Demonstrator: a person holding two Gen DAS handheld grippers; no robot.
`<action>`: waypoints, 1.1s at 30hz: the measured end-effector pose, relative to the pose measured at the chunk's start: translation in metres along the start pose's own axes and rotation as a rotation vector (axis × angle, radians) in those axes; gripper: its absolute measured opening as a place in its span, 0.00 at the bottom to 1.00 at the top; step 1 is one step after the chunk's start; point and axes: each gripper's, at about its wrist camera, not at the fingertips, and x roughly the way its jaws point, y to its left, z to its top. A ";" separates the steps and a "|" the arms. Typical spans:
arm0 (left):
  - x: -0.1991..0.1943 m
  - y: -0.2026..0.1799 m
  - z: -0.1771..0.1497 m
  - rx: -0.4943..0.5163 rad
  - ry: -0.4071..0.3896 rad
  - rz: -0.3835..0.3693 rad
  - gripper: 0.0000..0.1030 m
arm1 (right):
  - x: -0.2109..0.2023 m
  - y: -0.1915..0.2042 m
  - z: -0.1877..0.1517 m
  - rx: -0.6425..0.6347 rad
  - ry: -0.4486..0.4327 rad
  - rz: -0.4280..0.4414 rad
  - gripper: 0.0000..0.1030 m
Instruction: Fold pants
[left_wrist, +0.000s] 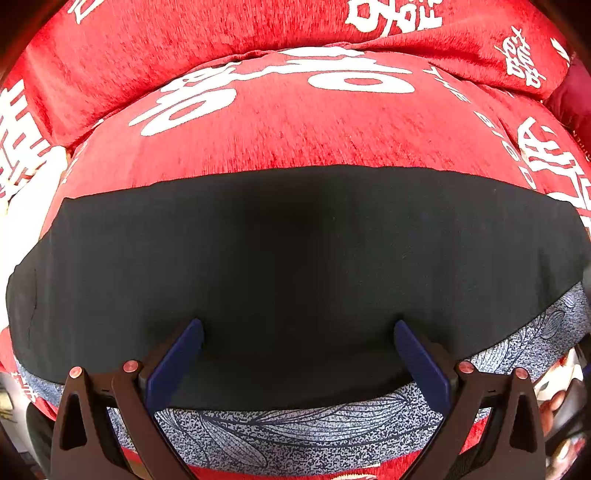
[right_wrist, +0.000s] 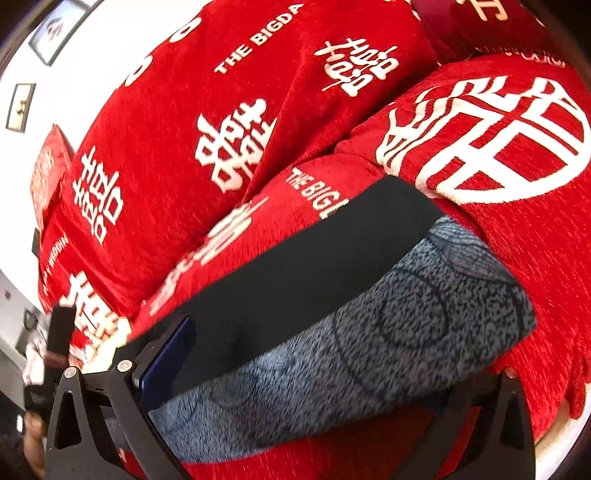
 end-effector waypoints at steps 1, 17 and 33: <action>0.000 0.000 0.000 0.000 -0.002 0.000 1.00 | 0.004 0.001 0.004 0.001 0.009 -0.006 1.00; -0.003 0.005 0.003 0.033 0.001 -0.044 1.00 | -0.035 0.131 0.023 -0.391 -0.007 -0.143 0.21; -0.055 0.208 -0.003 -0.257 -0.095 -0.136 1.00 | -0.014 0.307 -0.052 -0.768 0.009 -0.132 0.21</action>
